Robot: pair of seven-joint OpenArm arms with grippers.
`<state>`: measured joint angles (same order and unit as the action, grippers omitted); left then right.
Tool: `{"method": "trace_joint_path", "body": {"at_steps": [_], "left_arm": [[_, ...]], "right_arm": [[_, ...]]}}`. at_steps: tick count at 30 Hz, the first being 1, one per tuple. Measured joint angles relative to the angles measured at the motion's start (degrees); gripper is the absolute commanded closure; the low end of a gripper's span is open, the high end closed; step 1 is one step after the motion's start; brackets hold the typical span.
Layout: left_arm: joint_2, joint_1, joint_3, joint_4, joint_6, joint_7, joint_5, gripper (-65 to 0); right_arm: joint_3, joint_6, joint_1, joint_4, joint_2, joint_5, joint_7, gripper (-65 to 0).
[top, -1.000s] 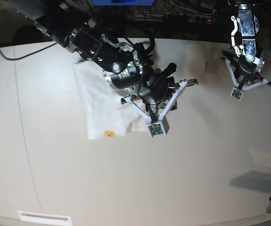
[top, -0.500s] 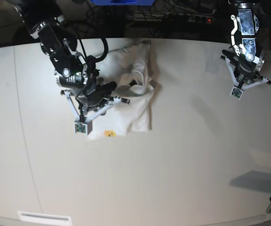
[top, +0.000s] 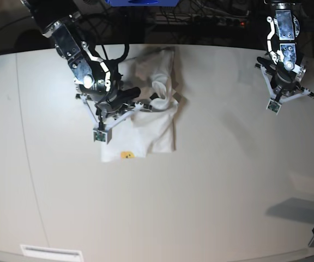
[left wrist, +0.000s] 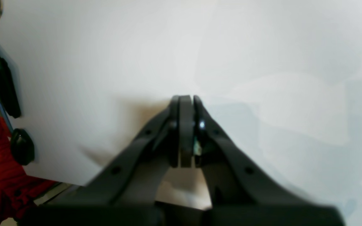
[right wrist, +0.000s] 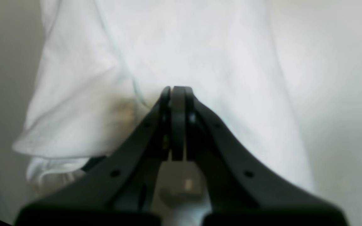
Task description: Fold the T-shirt properly
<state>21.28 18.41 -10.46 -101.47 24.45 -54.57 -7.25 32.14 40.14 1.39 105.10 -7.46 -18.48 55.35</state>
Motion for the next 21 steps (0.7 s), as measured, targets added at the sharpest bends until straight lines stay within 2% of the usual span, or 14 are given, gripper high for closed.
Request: {"method": "trace_joint_path", "body": {"at_steps": [7,21], "left_arm": [[0.0,0.0,0.0,0.0,0.0,0.0,0.0,0.0],[0.1,0.0,0.0,0.0,0.0,0.0,0.0,0.0]], "right_arm": [[5.8,0.0,-2.6,-3.9,2.6,-0.2,-0.8,-0.3],[9.1,-0.3,-8.1,-9.1,6.5,0.0,-1.3,-0.3]]}}
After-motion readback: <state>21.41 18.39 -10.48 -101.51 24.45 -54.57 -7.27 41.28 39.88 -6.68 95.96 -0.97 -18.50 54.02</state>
